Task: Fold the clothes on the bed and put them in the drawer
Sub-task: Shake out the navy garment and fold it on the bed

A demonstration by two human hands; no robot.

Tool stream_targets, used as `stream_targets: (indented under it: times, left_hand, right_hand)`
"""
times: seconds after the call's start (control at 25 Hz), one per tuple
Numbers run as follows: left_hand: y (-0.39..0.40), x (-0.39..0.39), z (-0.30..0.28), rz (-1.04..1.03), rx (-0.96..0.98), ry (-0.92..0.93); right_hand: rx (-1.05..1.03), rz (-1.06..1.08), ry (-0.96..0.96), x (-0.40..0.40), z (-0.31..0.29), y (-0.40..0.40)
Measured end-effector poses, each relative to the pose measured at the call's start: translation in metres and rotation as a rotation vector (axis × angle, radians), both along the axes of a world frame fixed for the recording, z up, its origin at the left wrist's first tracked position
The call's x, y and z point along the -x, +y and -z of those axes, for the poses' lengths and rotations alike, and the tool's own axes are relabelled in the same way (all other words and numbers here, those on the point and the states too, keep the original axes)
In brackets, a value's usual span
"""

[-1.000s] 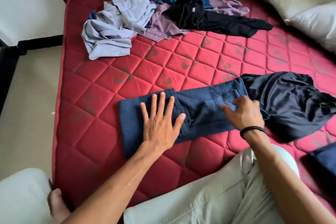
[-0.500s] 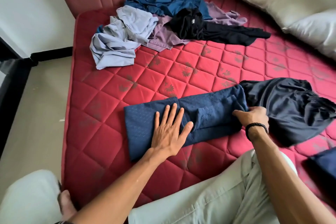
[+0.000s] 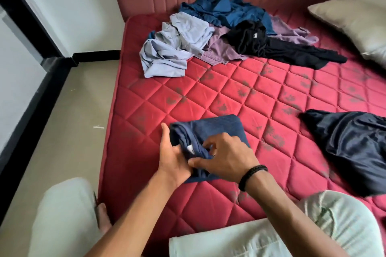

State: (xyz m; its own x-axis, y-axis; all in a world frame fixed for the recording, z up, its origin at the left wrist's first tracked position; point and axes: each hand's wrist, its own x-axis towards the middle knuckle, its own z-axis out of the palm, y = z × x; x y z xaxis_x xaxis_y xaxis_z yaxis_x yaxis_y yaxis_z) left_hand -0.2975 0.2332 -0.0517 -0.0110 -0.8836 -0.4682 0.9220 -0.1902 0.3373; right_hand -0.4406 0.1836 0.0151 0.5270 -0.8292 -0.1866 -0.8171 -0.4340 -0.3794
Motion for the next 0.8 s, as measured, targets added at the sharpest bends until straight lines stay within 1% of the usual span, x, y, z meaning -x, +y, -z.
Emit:
stream_targets:
  times: [0.04,0.08,0.12,0.16,0.2,0.28,0.36,0.4,0.44,0.48,0.52,0.56,0.6,0.64,0.68,0.72,0.8]
  left_hand:
    - [0.002,-0.001,0.0,0.013,0.03,0.015]
    - [0.002,0.0,0.0,0.025,0.013,-0.022]
    - [0.001,0.0,0.002,0.04,-0.048,-0.089]
    - [0.0,0.002,0.003,0.04,-0.143,-0.166]
    - [0.001,0.002,0.005,0.04,-0.204,-0.226]
    - [0.005,-0.009,0.003,0.047,-0.273,-0.265]
    - [0.011,-0.024,-0.001,0.026,-0.297,-0.311]
    - [0.013,-0.031,-0.001,-0.005,-0.316,-0.384]
    - [0.016,-0.038,0.0,-0.04,-0.356,-0.544]
    - [0.02,-0.045,0.0,-0.044,-0.398,-0.79]
    - [0.026,-0.05,0.0,-0.016,-0.431,-1.079]
    - [0.036,-0.049,0.0,0.067,-0.465,-1.337]
    - [0.044,-0.044,-0.002,0.173,-0.505,-1.492]
    - [0.05,-0.037,-0.001,0.242,-0.515,-1.472]
    - [0.057,-0.028,0.0,0.27,-0.493,-1.376]
    - [0.062,-0.019,0.004,0.28,-0.471,-1.276]
    - [0.064,-0.015,0.015,0.257,-0.486,-1.232]
  right_hand:
    - [-0.011,0.015,-0.085,0.0,0.01,-0.003]
    - [0.092,0.012,-0.161,0.002,0.023,-0.011]
    - [0.232,-0.024,-0.18,0.006,0.036,-0.019]
    - [0.34,-0.077,-0.153,0.011,0.049,-0.027]
    - [0.366,-0.127,-0.094,0.015,0.059,-0.035]
    - [0.323,-0.217,0.043,0.019,0.08,-0.044]
    - [0.331,-0.289,0.111,0.019,0.097,-0.047]
    - [0.344,-0.311,0.13,0.019,0.104,-0.047]
    - [0.352,-0.32,0.148,0.018,0.108,-0.046]
    - [0.355,-0.317,0.152,0.018,0.11,-0.047]
    - [0.351,-0.315,0.135,0.017,0.107,-0.049]
    - [0.355,-0.311,0.107,0.014,0.103,-0.053]
    - [0.383,-0.305,0.081,0.011,0.098,-0.061]
    - [0.411,-0.301,0.062,0.005,0.094,-0.074]
    - [0.403,-0.299,0.053,-0.004,0.087,-0.089]
    - [0.342,-0.313,0.063,-0.014,0.08,-0.104]
    - [0.148,-0.368,0.14,-0.029,0.068,-0.132]
